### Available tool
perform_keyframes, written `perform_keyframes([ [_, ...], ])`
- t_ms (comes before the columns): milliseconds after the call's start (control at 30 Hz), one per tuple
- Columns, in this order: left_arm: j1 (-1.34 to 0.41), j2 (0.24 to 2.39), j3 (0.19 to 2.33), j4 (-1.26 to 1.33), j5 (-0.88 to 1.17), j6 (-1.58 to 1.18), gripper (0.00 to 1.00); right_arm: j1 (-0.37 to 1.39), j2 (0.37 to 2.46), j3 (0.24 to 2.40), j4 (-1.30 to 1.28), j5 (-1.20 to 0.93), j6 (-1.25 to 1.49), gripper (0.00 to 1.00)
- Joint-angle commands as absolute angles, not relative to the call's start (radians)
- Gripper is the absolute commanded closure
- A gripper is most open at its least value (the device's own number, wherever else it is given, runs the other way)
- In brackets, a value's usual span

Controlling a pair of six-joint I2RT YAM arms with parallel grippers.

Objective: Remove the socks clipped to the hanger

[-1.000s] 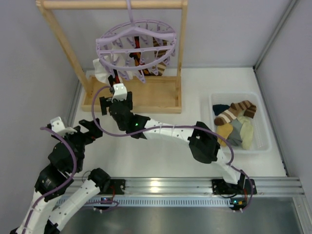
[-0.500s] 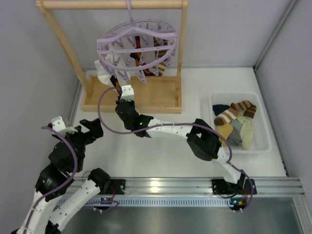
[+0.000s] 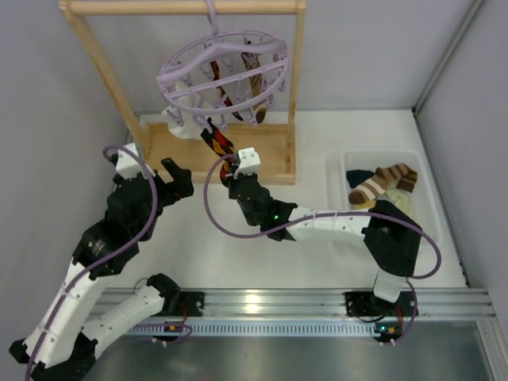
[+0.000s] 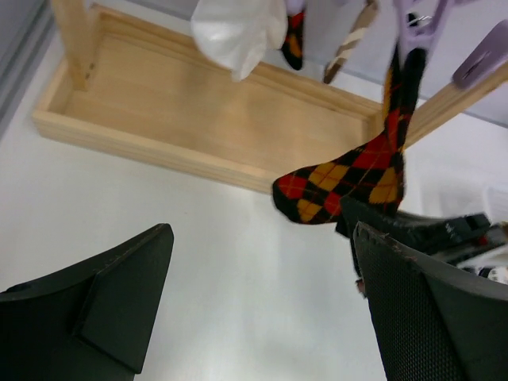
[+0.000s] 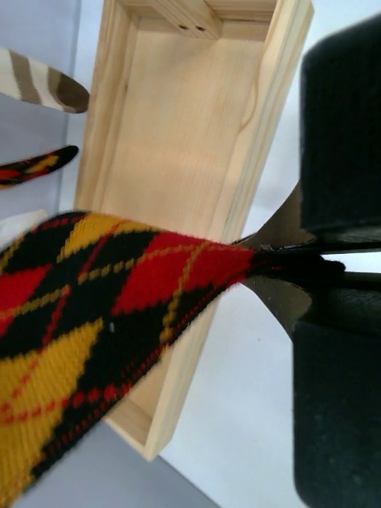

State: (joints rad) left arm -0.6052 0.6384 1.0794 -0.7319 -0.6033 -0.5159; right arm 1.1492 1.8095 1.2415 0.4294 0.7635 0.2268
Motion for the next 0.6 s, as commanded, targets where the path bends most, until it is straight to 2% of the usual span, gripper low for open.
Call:
perform_keyframes([
  [0,-0.603,0.777,1.238,-0.704,-0.473,-0.564,0.01,1.157,1.691,1.163,0.511,0.718,0.229,0.99],
  [300,-0.606,1.063,1.554,-0.710,-0.434,-0.555,0.01,1.175,1.575,1.065,0.494,0.657,0.236,1.00],
  [567,-0.626,1.137,1.591,-0.703,-0.401,-0.571,0.06,1.206,1.577,1.071,0.489,0.647,0.252,1.00],
])
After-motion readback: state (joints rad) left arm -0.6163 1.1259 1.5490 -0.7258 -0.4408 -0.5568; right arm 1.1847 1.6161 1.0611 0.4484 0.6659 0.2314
